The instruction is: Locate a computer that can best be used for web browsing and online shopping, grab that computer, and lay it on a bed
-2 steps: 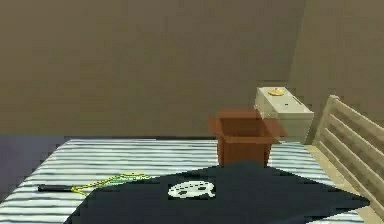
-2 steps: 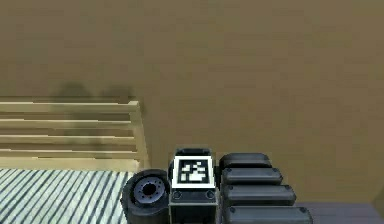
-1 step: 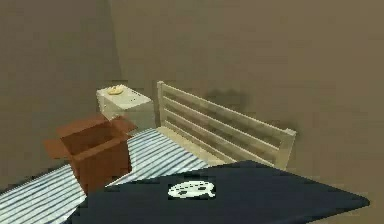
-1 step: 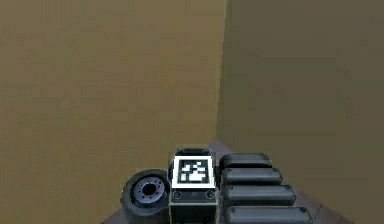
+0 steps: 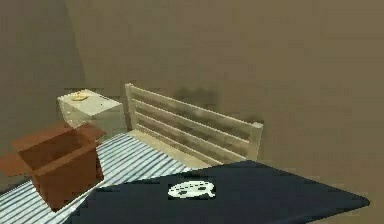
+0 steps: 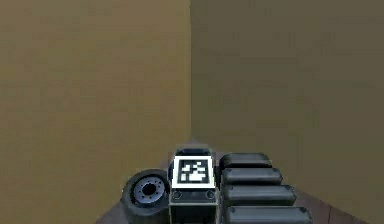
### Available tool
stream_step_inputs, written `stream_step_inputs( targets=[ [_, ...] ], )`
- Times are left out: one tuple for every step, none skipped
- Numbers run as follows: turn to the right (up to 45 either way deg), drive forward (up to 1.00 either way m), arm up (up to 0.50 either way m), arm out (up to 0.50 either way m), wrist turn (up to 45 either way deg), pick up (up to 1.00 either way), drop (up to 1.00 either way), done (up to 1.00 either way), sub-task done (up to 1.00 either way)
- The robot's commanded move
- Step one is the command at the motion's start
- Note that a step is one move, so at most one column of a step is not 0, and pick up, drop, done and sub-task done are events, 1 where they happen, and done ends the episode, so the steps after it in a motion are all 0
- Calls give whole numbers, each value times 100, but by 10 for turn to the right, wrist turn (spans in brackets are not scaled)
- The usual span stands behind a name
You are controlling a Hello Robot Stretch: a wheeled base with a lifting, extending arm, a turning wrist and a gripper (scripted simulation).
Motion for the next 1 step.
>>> stream_step_inputs(
  targets=[
    [-450, 0, 0, 0, 0, 0, 0, 0, 0]
  ],
)
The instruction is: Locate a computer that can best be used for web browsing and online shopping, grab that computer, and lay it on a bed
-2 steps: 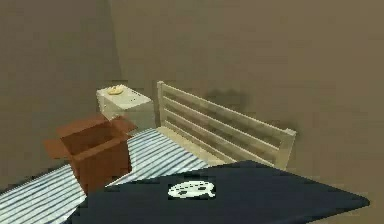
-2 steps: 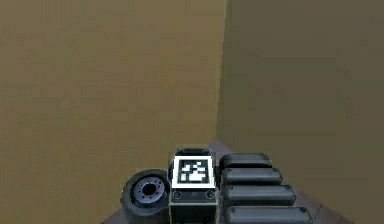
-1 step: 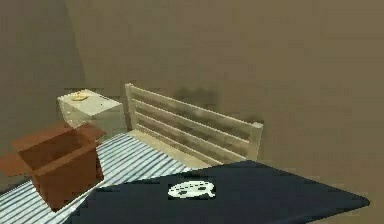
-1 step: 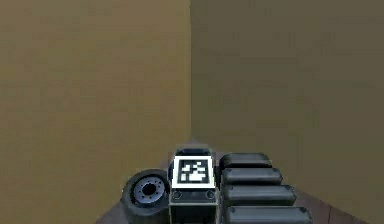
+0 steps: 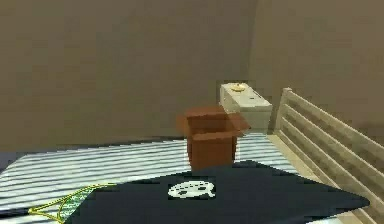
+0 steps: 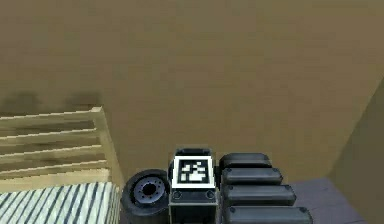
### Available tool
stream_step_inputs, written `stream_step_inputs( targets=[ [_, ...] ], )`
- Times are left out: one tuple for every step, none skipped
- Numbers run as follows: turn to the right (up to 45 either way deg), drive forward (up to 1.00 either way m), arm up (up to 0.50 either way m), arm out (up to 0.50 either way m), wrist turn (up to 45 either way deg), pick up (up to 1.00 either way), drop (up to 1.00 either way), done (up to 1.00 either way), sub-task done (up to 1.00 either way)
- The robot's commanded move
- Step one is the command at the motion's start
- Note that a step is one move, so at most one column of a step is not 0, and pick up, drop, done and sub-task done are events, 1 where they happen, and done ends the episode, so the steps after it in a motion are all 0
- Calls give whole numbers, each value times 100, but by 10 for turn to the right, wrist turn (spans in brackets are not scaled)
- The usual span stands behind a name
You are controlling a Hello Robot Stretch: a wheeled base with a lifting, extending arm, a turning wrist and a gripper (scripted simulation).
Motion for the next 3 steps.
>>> stream_step_inputs(
  targets=[
    [-450, 0, 0, 0, 0, 0, 0, 0, 0],
    [-120, 0, 0, 0, 0, 0, 0, 0, 0],
    [450, 0, 0, 0, 0, 0, 0, 0, 0]
  ],
)
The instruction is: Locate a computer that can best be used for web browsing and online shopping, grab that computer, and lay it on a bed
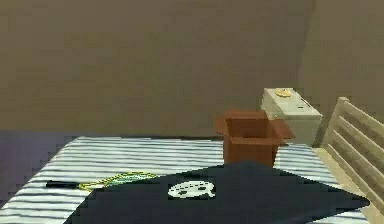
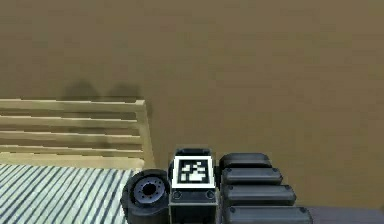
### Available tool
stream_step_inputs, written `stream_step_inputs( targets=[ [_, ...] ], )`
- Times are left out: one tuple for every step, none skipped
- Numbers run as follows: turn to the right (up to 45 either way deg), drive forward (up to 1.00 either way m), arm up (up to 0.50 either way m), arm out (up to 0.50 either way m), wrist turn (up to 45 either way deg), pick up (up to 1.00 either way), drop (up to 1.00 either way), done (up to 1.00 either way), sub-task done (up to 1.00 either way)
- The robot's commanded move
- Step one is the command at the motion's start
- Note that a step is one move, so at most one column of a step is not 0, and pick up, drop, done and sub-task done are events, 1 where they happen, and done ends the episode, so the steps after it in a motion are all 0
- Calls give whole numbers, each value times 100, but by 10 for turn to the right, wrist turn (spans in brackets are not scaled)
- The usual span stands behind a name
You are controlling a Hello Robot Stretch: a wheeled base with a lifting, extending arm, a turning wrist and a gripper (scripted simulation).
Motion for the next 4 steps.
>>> stream_step_inputs(
  targets=[
    [450, 0, 0, 0, 0, 0, 0, 0, 0],
    [-450, 0, 0, 0, 0, 0, 0, 0, 0],
    [-330, 0, 0, 0, 0, 0, 0, 0, 0],
    [450, 0, 0, 0, 0, 0, 0, 0, 0]
  ],
)
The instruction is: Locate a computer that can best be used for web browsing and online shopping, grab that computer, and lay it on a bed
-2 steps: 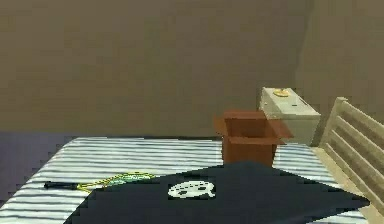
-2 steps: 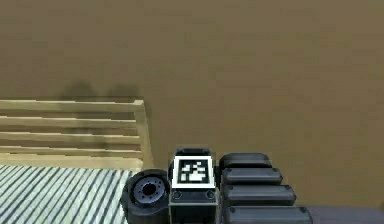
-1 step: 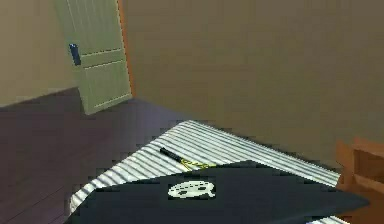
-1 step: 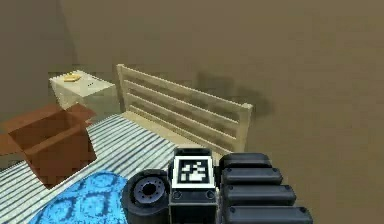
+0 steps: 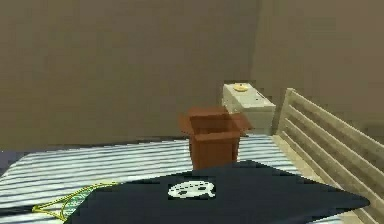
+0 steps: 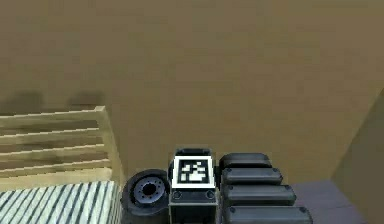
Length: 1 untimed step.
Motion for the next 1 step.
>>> stream_step_inputs(
  targets=[
    [450, 0, 0, 0, 0, 0, 0, 0, 0]
  ],
)
